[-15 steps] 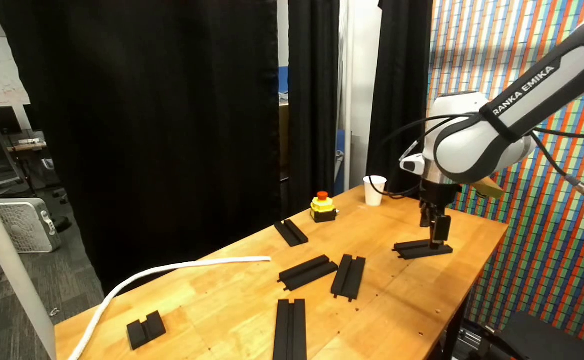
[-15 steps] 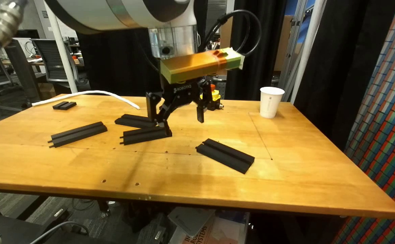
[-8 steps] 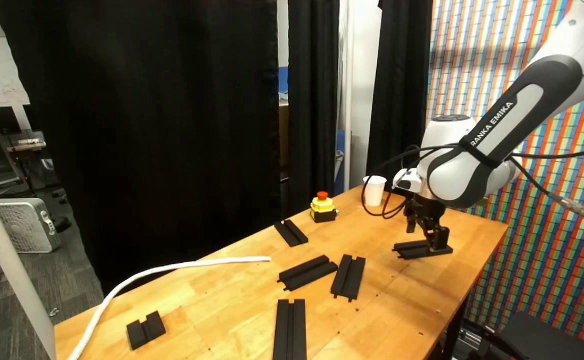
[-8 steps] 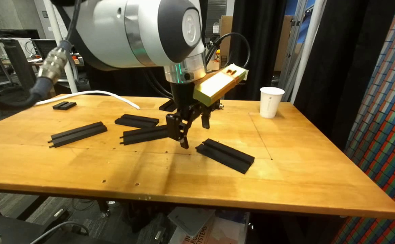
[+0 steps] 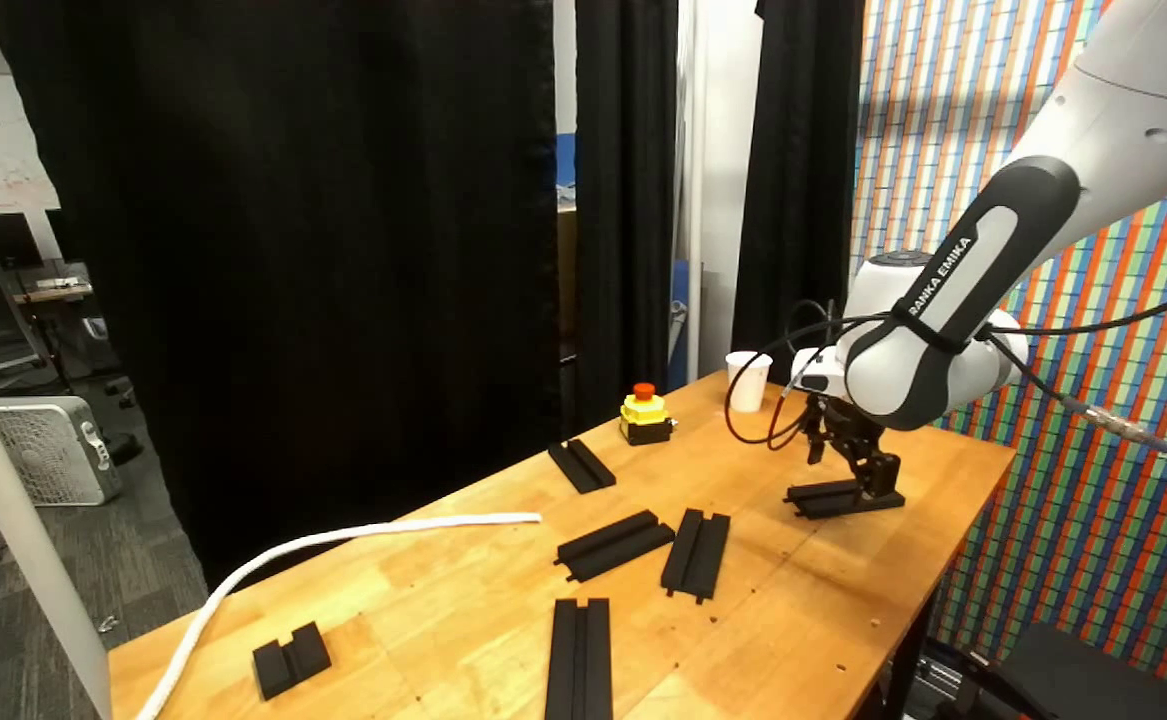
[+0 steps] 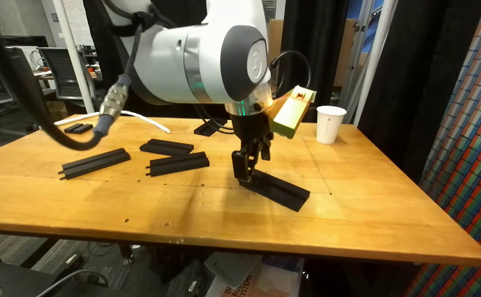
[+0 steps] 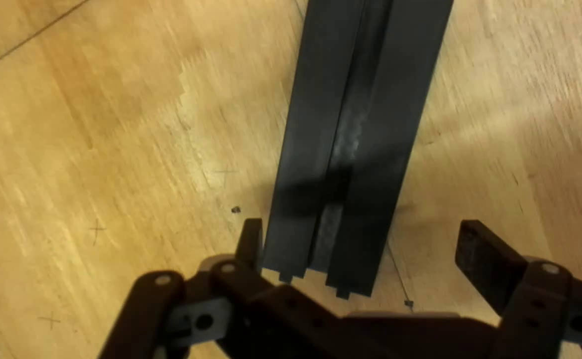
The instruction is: Connect the four black pieces together
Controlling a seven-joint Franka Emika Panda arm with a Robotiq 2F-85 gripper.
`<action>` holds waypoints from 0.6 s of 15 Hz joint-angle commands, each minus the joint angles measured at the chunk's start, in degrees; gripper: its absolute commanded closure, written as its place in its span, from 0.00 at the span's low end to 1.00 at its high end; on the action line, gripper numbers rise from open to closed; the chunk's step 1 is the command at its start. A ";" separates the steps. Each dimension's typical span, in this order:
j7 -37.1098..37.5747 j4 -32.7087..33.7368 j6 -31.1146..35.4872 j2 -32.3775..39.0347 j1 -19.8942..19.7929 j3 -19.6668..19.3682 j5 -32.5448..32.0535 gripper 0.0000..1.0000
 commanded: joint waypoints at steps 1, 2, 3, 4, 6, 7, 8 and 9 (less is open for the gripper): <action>-2.21 4.18 -1.93 3.52 -2.50 1.46 4.06 0.00; -2.36 5.03 -2.79 4.05 -3.13 1.80 5.37 0.00; -2.44 5.87 -3.21 4.85 -3.77 2.11 6.39 0.00; -2.54 6.69 -3.71 5.58 -4.33 2.40 7.23 0.00; -3.42 8.23 -4.53 6.89 -5.68 3.14 9.16 0.00; -4.10 8.97 -5.20 7.57 -6.44 3.64 10.31 0.00; -4.76 9.65 -5.62 8.21 -7.27 4.08 11.46 0.00; -5.30 10.41 -6.30 8.96 -7.98 4.44 12.35 0.00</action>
